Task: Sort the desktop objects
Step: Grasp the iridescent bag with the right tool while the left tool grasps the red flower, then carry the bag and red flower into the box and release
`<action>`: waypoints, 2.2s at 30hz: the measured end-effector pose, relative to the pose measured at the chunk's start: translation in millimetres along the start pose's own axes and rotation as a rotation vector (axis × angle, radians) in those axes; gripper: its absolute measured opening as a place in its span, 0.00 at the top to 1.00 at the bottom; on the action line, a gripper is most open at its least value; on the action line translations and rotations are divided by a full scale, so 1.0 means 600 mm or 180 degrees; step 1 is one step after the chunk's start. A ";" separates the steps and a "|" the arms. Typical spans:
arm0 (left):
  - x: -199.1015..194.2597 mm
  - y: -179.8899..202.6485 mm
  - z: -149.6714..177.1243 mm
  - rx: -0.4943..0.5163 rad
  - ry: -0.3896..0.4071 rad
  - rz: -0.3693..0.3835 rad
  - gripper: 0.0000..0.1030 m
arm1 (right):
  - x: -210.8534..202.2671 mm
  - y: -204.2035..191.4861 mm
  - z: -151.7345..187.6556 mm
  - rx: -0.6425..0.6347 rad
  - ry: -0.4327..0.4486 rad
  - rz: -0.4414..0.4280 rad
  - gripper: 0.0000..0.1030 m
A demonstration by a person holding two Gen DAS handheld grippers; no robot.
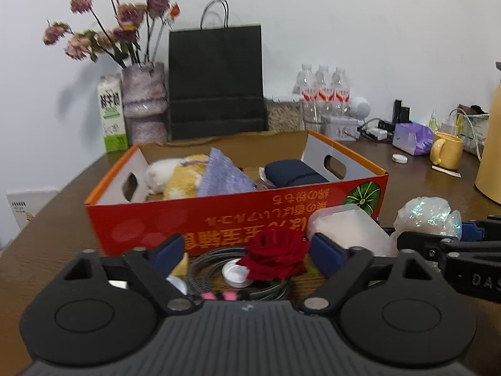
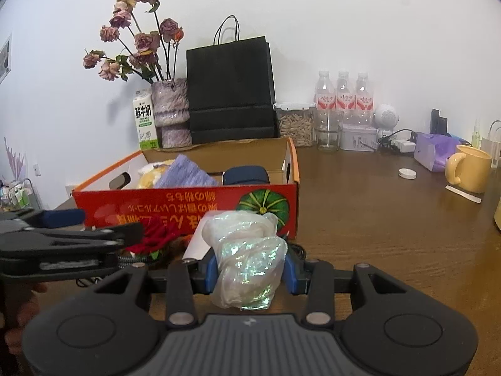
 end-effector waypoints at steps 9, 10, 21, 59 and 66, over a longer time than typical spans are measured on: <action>0.039 0.011 -0.001 -0.0092 -0.0246 0.0188 0.45 | 0.010 0.010 -0.009 0.0012 0.0002 -0.0024 0.62; 0.042 0.012 0.000 -0.0106 -0.0274 0.0212 0.49 | 0.012 0.010 -0.010 0.0007 -0.0005 -0.0034 0.62; 0.028 0.016 -0.008 -0.0118 -0.0166 0.0306 0.74 | 0.013 0.007 -0.013 0.0004 0.0021 -0.0120 0.62; 0.073 -0.154 -0.125 -0.0508 0.0411 -0.0274 0.80 | 0.198 -0.126 -0.173 -0.0290 0.0181 -0.0393 0.62; 0.093 -0.146 -0.110 -0.0394 0.0282 -0.0374 0.79 | 0.215 -0.125 -0.151 -0.0312 0.0082 -0.0367 0.62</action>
Point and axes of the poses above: each gripper's, at about its wrist camera, not at the fingertips, and x roughly the way its jaws point, y to its right, z to its underside, the point moved 6 cm from there along x, roughly the way its jaws point, and after that the axes turned 3 degrees about -y, right-handed, at the moved point
